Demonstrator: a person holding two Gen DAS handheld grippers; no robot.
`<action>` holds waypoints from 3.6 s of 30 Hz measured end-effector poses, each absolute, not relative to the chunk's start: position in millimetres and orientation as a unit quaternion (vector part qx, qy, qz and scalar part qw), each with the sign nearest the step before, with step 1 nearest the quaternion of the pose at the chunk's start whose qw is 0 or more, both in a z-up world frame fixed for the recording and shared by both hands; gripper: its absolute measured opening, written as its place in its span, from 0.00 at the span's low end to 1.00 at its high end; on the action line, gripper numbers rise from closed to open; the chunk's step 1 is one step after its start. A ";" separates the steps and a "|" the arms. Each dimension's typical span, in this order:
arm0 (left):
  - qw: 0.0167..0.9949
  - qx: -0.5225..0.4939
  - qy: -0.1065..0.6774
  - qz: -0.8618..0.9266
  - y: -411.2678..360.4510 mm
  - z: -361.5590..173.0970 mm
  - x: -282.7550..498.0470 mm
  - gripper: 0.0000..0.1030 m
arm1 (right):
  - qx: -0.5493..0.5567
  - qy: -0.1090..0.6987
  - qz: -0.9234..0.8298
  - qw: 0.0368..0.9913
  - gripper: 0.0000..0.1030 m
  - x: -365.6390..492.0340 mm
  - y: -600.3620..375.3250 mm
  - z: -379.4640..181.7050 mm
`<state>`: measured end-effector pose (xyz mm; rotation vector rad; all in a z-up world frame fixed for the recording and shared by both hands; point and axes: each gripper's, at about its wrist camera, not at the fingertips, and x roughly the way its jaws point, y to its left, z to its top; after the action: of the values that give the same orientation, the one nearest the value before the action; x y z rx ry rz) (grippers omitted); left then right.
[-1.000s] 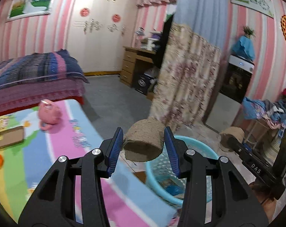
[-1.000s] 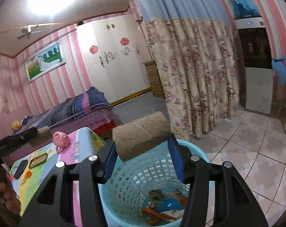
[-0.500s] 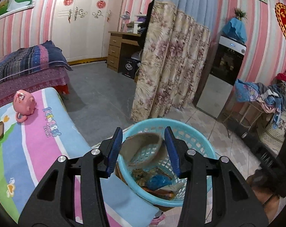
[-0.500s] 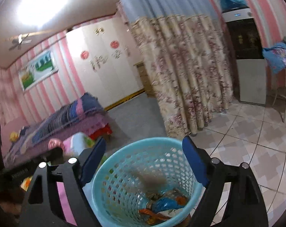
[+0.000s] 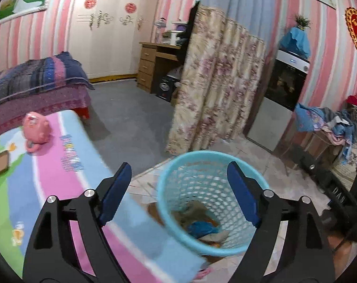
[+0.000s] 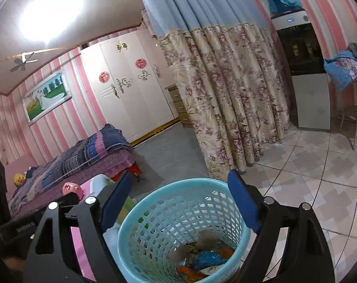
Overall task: Collect trash
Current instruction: 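Grasp the white round container with the left tool while the right tool grasps the orange cup, then open the left tool over the basket while the right tool releases the orange cup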
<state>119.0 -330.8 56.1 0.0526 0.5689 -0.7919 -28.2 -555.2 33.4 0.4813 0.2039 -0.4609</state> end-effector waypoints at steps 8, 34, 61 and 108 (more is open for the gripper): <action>0.937 0.028 0.256 -0.235 -189.8 53.5 145.7 0.82 | 0.236 0.109 -0.154 0.953 0.79 -3.2 -524.8 40.9; 0.907 0.016 0.418 -0.045 37.9 -57.1 282.5 0.58 | 0.045 0.279 0.124 0.951 0.80 148.1 -236.8 24.8; 0.941 -0.093 0.324 0.021 145.7 2.3 259.9 0.58 | -0.026 0.415 0.140 0.898 0.39 330.8 -55.4 -48.4; 0.908 0.026 0.241 -0.343 -314.7 78.4 117.9 0.58 | 0.171 0.150 -0.237 0.945 0.39 -7.6 -526.3 43.6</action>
<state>117.9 -314.7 78.4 0.0536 0.4969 -0.7073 -7.6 -526.3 43.6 0.3476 0.3050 -0.4835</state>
